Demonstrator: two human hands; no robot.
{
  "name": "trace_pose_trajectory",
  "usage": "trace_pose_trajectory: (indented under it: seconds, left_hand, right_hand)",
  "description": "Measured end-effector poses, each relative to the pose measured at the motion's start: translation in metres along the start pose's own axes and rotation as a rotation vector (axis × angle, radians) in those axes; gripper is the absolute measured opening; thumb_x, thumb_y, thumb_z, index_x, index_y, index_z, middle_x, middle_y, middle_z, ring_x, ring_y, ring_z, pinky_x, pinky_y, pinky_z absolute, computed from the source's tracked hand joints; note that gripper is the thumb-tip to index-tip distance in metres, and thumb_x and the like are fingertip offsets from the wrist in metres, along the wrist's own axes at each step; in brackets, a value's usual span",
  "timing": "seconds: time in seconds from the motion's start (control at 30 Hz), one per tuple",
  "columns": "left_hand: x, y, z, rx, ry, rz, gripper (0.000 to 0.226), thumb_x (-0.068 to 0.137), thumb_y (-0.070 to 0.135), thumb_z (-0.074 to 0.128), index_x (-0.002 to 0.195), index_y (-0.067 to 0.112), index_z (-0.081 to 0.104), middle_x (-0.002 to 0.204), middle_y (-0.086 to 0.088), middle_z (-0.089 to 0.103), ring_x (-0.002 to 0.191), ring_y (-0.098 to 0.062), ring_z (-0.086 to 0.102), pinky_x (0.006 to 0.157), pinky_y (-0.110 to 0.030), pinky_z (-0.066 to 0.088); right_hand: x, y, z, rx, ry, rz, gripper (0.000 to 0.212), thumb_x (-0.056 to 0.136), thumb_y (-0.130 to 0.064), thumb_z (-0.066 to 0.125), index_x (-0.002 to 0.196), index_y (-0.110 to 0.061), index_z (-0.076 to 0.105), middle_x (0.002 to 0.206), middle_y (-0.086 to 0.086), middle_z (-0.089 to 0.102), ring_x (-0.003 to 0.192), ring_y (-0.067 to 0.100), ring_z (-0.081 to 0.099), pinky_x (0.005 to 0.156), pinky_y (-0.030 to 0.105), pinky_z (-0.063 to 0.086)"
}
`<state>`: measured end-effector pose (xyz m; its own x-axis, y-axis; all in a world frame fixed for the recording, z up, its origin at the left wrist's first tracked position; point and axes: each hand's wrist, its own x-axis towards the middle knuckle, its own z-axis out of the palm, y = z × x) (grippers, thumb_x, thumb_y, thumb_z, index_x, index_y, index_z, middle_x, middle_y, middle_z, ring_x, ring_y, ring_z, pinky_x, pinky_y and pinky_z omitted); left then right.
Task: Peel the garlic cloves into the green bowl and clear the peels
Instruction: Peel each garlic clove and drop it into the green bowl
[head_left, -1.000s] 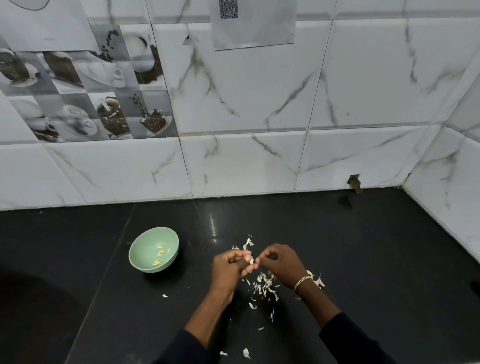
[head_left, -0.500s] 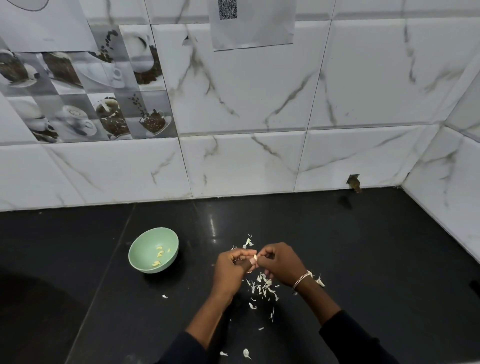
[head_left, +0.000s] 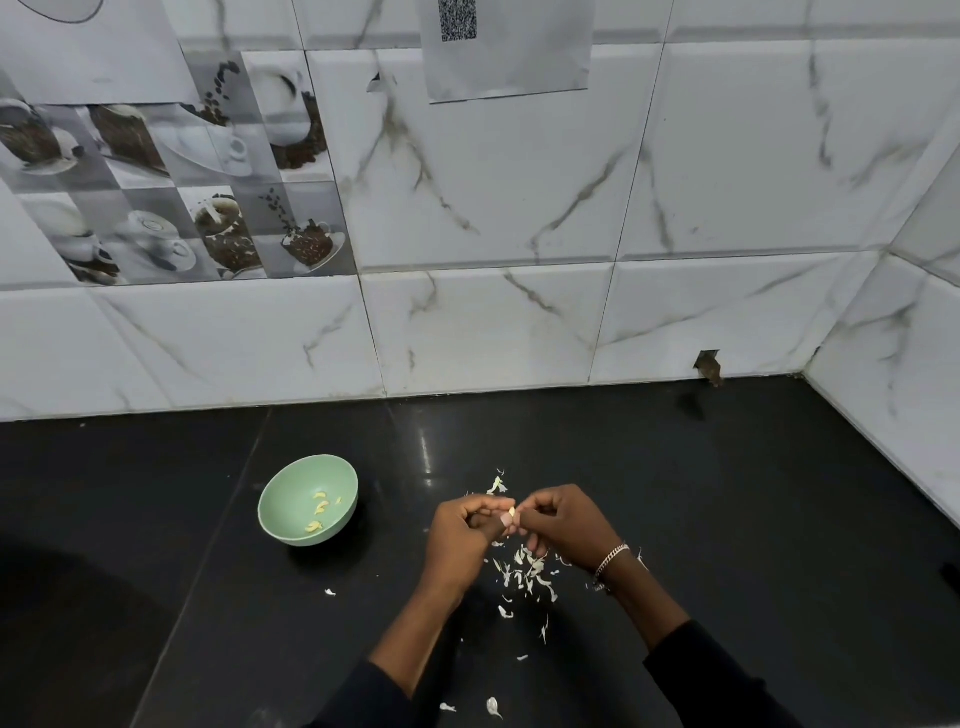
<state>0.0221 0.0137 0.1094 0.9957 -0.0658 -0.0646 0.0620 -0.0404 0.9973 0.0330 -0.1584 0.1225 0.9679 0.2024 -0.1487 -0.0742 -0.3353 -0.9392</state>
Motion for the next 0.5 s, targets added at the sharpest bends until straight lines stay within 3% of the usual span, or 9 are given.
trace_pose_trajectory:
  seconds: [0.1, 0.3, 0.5]
  left_hand:
    - [-0.0005, 0.0000, 0.0006, 0.003, 0.000, 0.002, 0.019, 0.085, -0.004, 0.073, 0.098, 0.010, 0.078, 0.086, -0.009, 0.078, 0.085, -0.027, 0.075, 0.086, -0.040, 0.060]
    - [-0.0010, 0.0021, 0.0037, -0.018, 0.002, -0.007, 0.018, 0.087, -0.006, 0.070, 0.099, 0.005, 0.076, 0.085, -0.009, 0.078, 0.083, -0.025, 0.075, 0.082, -0.036, 0.060]
    - [-0.0006, 0.0038, 0.0008, 0.006, -0.003, 0.005, 0.020, 0.086, -0.006, 0.070, 0.099, 0.009, 0.077, 0.085, -0.008, 0.078, 0.084, -0.027, 0.075, 0.083, -0.035, 0.061]
  right_hand:
    - [-0.0002, 0.0020, 0.0009, -0.005, 0.014, 0.001, 0.015, 0.088, -0.014, 0.068, 0.076, -0.007, 0.074, 0.066, 0.025, 0.068, 0.051, 0.023, 0.059, 0.051, 0.028, 0.048]
    - [-0.0016, 0.0035, 0.0027, 0.006, 0.056, -0.006, 0.015, 0.089, -0.014, 0.070, 0.078, -0.004, 0.074, 0.059, 0.015, 0.067, 0.047, 0.019, 0.057, 0.049, 0.027, 0.046]
    - [-0.0020, 0.0026, -0.0011, 0.082, -0.010, -0.016, 0.018, 0.087, -0.021, 0.070, 0.080, -0.005, 0.075, 0.071, 0.027, 0.068, 0.057, 0.028, 0.060, 0.053, 0.029, 0.049]
